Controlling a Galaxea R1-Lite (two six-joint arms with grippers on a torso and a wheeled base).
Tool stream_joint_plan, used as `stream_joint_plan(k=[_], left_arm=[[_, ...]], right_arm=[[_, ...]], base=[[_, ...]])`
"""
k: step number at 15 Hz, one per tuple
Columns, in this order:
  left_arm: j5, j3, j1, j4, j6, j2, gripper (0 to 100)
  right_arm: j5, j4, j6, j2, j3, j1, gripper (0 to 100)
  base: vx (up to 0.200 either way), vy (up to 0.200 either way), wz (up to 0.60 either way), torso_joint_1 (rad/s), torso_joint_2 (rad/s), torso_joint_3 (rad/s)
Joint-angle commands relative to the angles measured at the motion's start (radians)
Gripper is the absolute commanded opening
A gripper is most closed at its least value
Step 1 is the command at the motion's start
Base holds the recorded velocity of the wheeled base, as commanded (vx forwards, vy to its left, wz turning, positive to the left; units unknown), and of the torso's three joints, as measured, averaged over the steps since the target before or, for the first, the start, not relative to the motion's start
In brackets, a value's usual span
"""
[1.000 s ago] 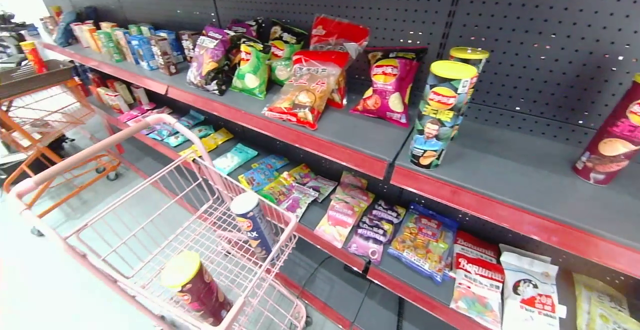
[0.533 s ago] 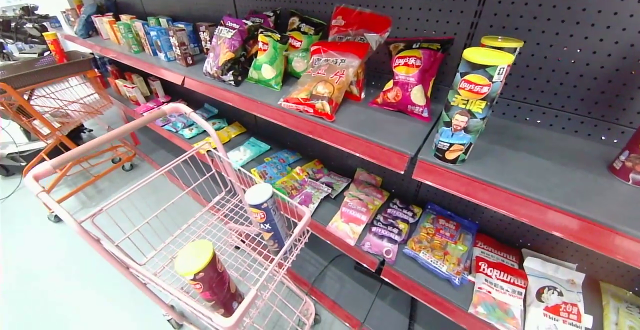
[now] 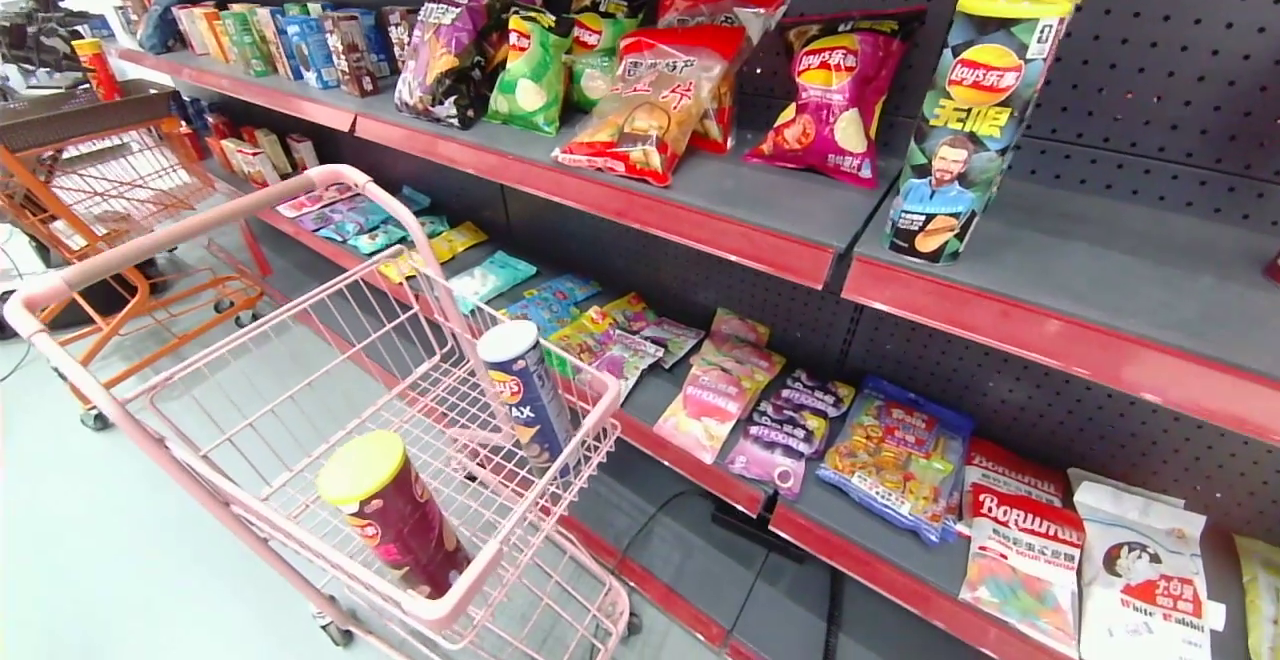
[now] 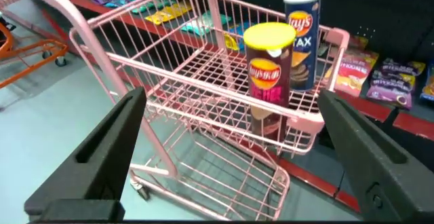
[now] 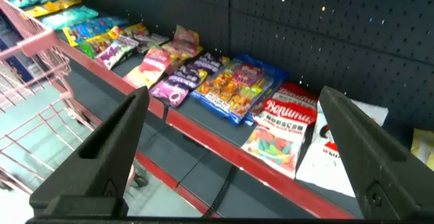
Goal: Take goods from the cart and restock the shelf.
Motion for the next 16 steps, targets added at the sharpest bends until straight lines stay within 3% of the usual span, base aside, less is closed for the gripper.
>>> stream_joint_plan(k=[1,8,9,10,12,13,14,15,16], left_arm=[[-0.001,0.000,0.000,0.000,0.000,0.000,100],[-0.013,0.000,0.000,-0.002,0.002,0.001,100],[-0.016,-0.086,-0.006,-0.009,-0.017,0.041,100],[-0.013,-0.279,-0.023,0.001,-0.091,0.241,100],[0.016,-0.528,-0.021,-0.009,-0.236,0.511,100],[0.016,-0.591,-0.021,-0.011,-0.222,0.636,100],[0.013,-0.588,-0.023,-0.008,-0.190,0.661,100],[-0.007,-0.540,-0.023,-0.016,-0.103,0.752,100],[-0.032,-0.520,-0.026,-0.043,-0.095,0.793,100]], right_arm=[[-0.001,0.000,-0.001,0.000,0.000,0.001,100],[-0.001,0.000,-0.001,0.000,0.000,0.001,100],[-0.001,0.000,0.001,0.000,0.000,0.001,100],[-0.001,0.000,0.001,0.000,0.000,0.001,100],[-0.001,0.000,0.001,0.000,0.000,0.001,100],[-0.001,0.000,-0.001,0.000,0.000,0.001,100],[-0.001,0.000,-0.001,0.000,0.000,0.001,100],[-0.001,0.000,0.001,0.000,0.000,0.001,100],[-0.002,0.000,0.001,0.000,0.000,0.001,100]], base=[[0.000,0.000,0.00,-0.159,0.52,0.359],[0.000,0.000,0.00,-0.102,0.38,0.279],[0.000,0.000,0.00,-0.012,0.08,0.046],[0.000,0.000,0.00,0.000,0.00,0.000],[0.000,0.000,0.00,0.000,0.00,0.000],[0.000,0.000,0.00,0.000,0.00,0.000],[0.000,0.000,0.00,0.000,0.00,0.000],[0.000,0.000,0.00,0.000,0.00,0.000],[0.000,0.000,0.00,0.000,0.00,0.000]])
